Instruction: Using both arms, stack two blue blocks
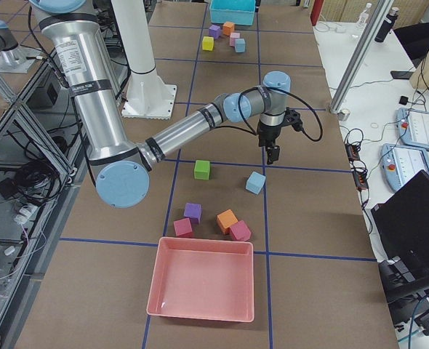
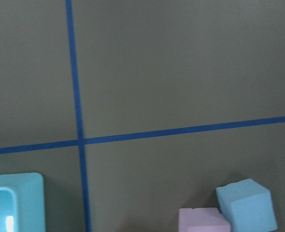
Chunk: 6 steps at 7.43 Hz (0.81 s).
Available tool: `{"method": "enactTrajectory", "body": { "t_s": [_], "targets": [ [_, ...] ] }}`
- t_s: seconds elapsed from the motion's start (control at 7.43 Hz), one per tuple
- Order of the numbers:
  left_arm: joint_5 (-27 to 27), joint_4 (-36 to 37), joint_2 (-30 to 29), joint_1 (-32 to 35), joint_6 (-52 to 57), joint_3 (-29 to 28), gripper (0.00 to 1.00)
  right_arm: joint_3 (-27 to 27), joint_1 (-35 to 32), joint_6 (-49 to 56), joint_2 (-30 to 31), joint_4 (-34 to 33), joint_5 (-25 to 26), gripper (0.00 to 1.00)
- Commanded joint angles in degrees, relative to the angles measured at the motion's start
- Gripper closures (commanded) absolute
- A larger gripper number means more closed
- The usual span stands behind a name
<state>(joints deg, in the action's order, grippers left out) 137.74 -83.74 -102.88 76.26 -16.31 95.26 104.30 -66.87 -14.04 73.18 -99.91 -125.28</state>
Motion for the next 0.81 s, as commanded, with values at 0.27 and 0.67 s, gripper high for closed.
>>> {"method": "enactTrajectory", "body": {
  "t_s": [0.27,0.67],
  "targets": [
    [-0.6,-7.5,1.4,-10.0,-18.5,-0.8,0.00,-7.2,4.1,-7.8,-1.2,4.1,0.4,0.00],
    [-0.6,-17.9,3.7,-12.9,-27.6,-5.3,0.02,-10.6,5.2,-12.8,-1.1,7.6,0.8,0.00]
  ]
}}
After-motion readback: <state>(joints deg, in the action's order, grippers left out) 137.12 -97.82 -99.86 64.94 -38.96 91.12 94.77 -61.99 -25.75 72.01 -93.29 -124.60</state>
